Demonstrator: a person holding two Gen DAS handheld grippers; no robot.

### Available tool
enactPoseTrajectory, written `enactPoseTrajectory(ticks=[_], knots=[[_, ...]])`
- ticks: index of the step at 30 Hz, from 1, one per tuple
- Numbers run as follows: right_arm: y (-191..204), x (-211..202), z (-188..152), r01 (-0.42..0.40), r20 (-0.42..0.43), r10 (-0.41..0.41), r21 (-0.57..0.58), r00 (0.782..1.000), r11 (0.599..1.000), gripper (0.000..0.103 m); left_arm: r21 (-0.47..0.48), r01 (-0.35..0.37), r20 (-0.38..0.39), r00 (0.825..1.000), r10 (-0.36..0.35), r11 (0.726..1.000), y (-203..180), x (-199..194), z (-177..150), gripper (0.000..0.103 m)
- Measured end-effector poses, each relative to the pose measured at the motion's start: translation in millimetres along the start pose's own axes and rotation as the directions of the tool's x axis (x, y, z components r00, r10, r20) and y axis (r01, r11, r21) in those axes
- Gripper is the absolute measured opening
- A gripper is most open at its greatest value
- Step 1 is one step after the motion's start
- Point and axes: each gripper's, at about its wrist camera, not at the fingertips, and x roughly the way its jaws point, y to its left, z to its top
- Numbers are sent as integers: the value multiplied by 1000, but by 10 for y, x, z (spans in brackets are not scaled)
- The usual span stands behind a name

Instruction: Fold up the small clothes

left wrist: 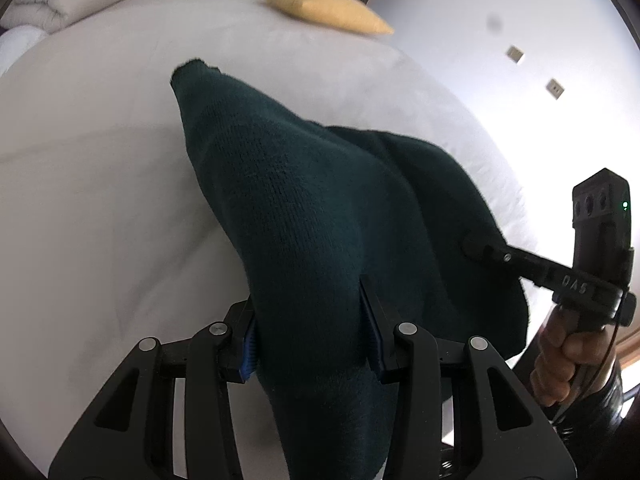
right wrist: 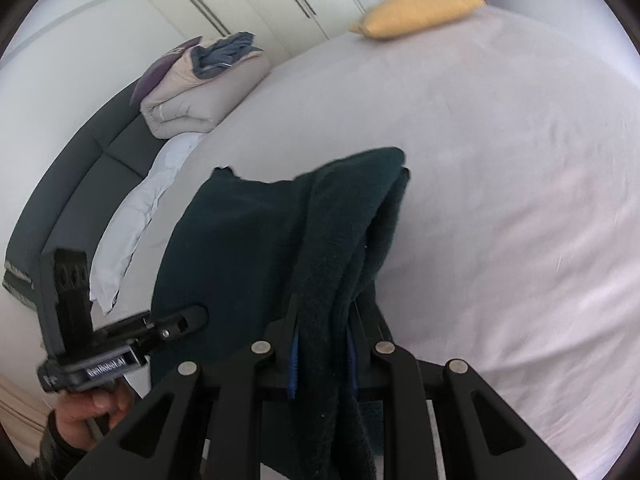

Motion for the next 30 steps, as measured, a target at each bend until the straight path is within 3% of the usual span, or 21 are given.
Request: enactPoseTrajectory(ticks=[5,9,13,17,20,22,24,26,30], knots=[[-299,264,-220,-2,-45,6,82,999,997,22,-66,19,-2,1000,-20,998,226,153,-124,52],[-430,246,-358,-12,-15,13,103,1000,995,35,-82,18,12,1000,-17,996,241,159,-194,60],[-510,181,-374,-19,-5,20,142,1000,990,46,-111,28,33,999,-24,993,242,110,-201,60],[-519,-59,-357,40,50,-49,163,998,986,54,-95,-30,91,995,39,995,188,-29,-194,60],[-475,-331,-346,144,102,-166,192,981,971,53,-66,-125,207,969,136,990,44,-411,-295,60],[-334,-475,-282,82,149,-109,174,983,981,53,-51,-137,285,947,146,989,-62,-644,-322,62],[-169,-539,-221,-29,173,4,142,985,989,53,-30,-149,308,939,151,988,-171,-728,-304,74],[-10,-469,-185,-144,157,128,102,979,984,53,-18,-153,296,943,152,988,-211,-727,-343,74],[-90,-70,-244,-147,57,140,134,988,980,53,-21,-152,209,966,153,988,-368,-258,-192,74]])
